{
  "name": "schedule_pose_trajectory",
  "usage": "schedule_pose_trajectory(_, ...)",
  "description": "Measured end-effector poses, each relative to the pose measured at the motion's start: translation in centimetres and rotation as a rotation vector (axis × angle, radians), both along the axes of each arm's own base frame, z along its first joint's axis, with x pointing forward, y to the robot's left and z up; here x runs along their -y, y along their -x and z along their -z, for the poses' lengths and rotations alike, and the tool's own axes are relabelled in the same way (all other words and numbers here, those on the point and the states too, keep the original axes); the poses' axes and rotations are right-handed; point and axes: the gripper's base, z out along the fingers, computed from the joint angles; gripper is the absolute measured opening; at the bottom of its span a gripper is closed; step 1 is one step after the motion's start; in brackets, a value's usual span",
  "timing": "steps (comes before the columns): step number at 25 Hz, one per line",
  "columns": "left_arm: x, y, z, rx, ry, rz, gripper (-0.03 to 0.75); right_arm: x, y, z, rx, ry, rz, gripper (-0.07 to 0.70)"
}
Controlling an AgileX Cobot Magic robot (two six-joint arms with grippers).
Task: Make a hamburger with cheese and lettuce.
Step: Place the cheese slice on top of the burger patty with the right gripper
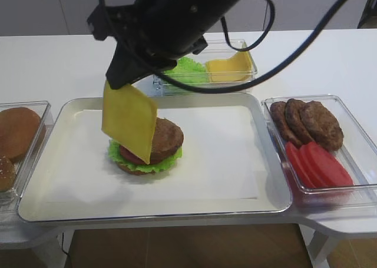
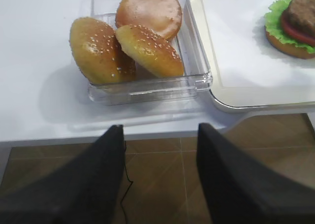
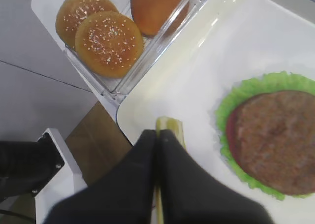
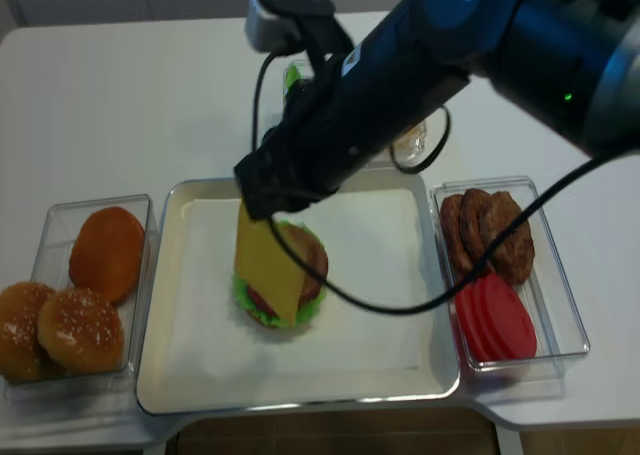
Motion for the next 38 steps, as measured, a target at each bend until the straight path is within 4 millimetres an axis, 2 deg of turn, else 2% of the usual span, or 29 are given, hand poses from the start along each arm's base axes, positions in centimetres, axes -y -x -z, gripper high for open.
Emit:
schedule_pose_trajectory(4,0.0,0.0,0.0,0.0,0.0,0.0,0.358,-1.3,-0.3,1.4,0.002,0.008,-0.01,0.004)
schedule_pose_trajectory(12,0.0,0.0,0.0,0.0,0.0,0.0,0.358,-2.2,-1.8,3.8,0.013,0.033,0.007,0.004)
schedule_pose_trajectory(23,0.0,0.0,0.0,0.0,0.0,0.0,0.358,-1.9,-3.2,5.5,0.149,0.156,0.003,0.004)
schedule_pose_trajectory(30,0.0,0.0,0.0,0.0,0.0,0.0,0.358,-2.1,-3.9,7.0,0.156,0.2,-0.002,0.004)
schedule_pose_trajectory(38,0.0,0.0,0.0,0.0,0.0,0.0,0.358,-1.8,-4.4,7.6,0.212,0.254,-0.013,0.004)
